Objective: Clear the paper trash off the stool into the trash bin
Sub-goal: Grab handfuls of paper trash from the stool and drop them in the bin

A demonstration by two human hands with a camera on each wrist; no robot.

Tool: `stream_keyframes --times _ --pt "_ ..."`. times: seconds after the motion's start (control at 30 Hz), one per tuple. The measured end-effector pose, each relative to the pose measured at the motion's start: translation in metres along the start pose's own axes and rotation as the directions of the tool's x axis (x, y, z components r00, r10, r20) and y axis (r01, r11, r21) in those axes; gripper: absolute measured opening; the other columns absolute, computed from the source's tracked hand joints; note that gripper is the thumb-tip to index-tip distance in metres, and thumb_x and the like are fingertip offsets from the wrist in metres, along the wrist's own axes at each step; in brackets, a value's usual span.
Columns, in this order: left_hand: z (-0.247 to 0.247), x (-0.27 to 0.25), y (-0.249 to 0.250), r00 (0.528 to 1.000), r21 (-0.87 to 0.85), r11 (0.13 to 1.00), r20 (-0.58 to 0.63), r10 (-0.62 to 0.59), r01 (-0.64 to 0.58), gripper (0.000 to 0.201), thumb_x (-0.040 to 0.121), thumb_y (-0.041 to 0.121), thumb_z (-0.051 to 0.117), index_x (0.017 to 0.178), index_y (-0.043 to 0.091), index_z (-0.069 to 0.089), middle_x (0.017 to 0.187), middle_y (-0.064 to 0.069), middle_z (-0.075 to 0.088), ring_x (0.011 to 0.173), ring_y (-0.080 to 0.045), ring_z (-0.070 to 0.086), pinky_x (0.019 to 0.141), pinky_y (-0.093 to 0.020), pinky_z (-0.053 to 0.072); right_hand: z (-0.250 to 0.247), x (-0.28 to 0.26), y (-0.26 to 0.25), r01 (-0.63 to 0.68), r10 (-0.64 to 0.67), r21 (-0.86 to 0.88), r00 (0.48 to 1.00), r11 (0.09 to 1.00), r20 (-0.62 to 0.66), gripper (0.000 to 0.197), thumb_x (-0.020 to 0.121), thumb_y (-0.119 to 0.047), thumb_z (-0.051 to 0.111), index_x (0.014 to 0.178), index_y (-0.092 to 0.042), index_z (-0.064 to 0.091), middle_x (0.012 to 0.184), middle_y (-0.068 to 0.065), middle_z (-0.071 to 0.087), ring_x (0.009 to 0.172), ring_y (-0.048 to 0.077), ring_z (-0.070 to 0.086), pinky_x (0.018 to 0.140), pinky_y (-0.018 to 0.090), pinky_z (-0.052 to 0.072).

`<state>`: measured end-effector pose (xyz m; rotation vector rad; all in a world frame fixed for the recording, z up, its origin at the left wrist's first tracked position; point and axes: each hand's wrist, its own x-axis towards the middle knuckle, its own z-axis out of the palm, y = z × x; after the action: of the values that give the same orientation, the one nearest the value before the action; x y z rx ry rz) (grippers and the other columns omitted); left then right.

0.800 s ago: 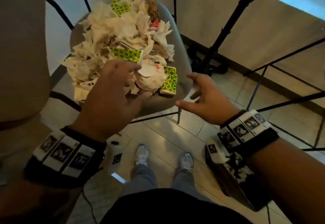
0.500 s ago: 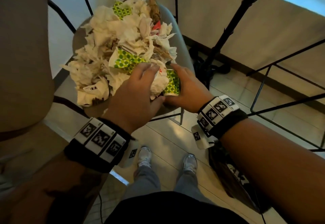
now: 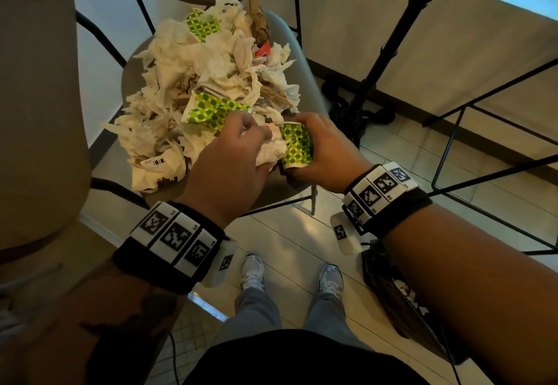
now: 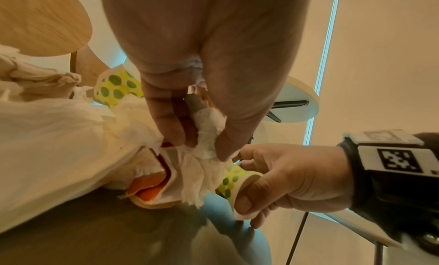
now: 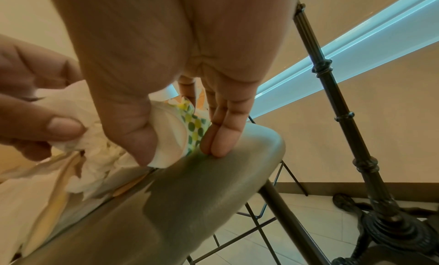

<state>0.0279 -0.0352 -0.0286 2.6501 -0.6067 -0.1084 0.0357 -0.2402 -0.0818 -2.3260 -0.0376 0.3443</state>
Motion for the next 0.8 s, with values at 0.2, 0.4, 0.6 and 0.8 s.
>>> stream_keyframes --times 0.2,0.4,0.6,0.8 --pt "-0.004 -0.004 -0.003 0.998 -0.068 0.997 -0.052 0.042 -0.045 0.039 0.084 0.024 0.079 0.118 0.012 0.067 0.13 -0.01 0.05 0.103 -0.017 0.058 0.072 -0.02 0.049 -0.004 -0.011 0.003 -0.038 0.039 0.046 0.999 0.998 -0.021 0.084 0.072 -0.033 0.087 0.142 -0.028 0.042 0.14 -0.002 0.043 0.121 0.013 0.048 0.094 0.028 0.048" --pt "-0.008 -0.007 -0.001 0.991 -0.132 0.99 -0.126 0.04 -0.057 0.037 0.082 0.027 0.079 0.115 0.015 0.068 0.128 -0.008 0.049 0.104 0.0 0.042 0.073 -0.007 0.039 -0.005 -0.021 0.007 -0.069 0.072 0.068 0.996 0.995 -0.045 0.083 0.072 -0.037 0.087 0.14 -0.029 0.04 0.138 -0.002 0.046 0.117 0.018 0.054 0.096 0.043 0.055" --pt "-0.016 -0.01 0.018 0.966 -0.196 0.956 -0.182 0.185 -0.22 0.04 0.078 0.019 0.084 0.114 0.01 0.068 0.126 -0.013 0.05 0.11 -0.001 0.041 0.087 0.001 0.039 -0.018 -0.066 0.021 -0.136 0.168 0.186 0.971 0.973 -0.168 0.083 0.072 -0.036 0.088 0.141 -0.029 0.042 0.135 -0.007 0.047 0.116 0.011 0.055 0.09 0.031 0.057" --pt "0.0 -0.006 0.058 0.92 -0.196 0.899 -0.098 0.379 -0.391 0.043 0.079 0.02 0.086 0.115 0.005 0.068 0.122 -0.003 0.043 0.114 -0.005 0.042 0.092 -0.006 0.04 -0.018 -0.147 0.061 -0.258 0.342 0.3 0.9 0.918 -0.272 0.08 0.071 -0.041 0.087 0.137 -0.037 0.042 0.122 -0.021 0.052 0.103 -0.007 0.054 0.069 0.01 0.048"
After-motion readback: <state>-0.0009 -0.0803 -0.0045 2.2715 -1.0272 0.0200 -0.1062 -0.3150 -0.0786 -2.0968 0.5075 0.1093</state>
